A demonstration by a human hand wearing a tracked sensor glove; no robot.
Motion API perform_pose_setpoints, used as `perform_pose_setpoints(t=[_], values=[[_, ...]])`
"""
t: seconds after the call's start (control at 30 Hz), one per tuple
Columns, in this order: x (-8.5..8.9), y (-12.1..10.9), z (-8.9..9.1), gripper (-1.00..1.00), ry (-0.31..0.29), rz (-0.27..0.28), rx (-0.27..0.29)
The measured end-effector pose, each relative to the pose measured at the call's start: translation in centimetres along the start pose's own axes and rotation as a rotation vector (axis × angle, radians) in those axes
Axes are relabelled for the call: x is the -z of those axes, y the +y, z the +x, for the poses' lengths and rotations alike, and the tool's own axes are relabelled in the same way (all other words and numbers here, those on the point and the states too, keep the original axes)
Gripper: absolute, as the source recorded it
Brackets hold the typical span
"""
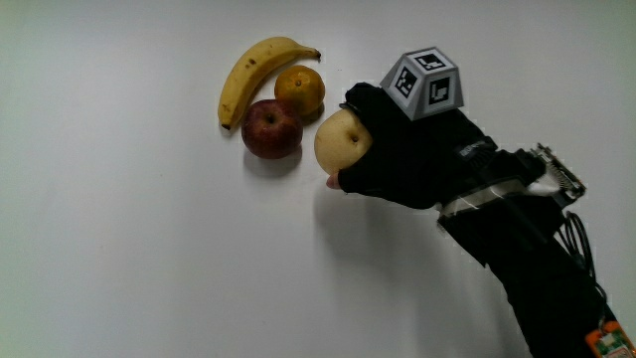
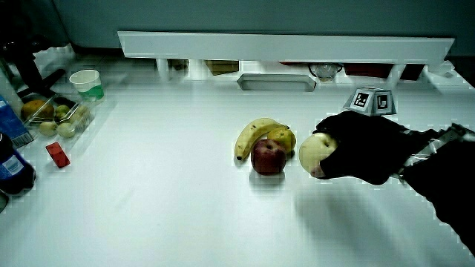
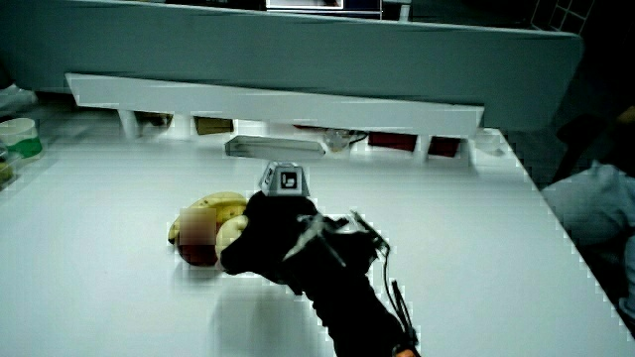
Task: Pick pear no leg
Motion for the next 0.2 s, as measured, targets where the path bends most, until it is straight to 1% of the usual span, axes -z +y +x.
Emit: perform_pose_setpoints(t=[0.03,0.07,0.1,0.13,0.17,0.2], values=[[-0.1,-0.2,0.3,1.0,-0.001,-0.003,0.007],[-0.3,-0.5,0.6,1.0,0.01,-0.009,-0.009],[-0.2,-0.5,1.1,1.0,0.012,-0.026,-0.003],[-0.6,-1.0,1.1,1.0,-0.004,0.0,0.016],[-0.6,-1.1,1.5,1.0,0.002,-0.005,0.019],[-0.7,-1.3,1.9,1.0,0.0,0.002,0.033]])
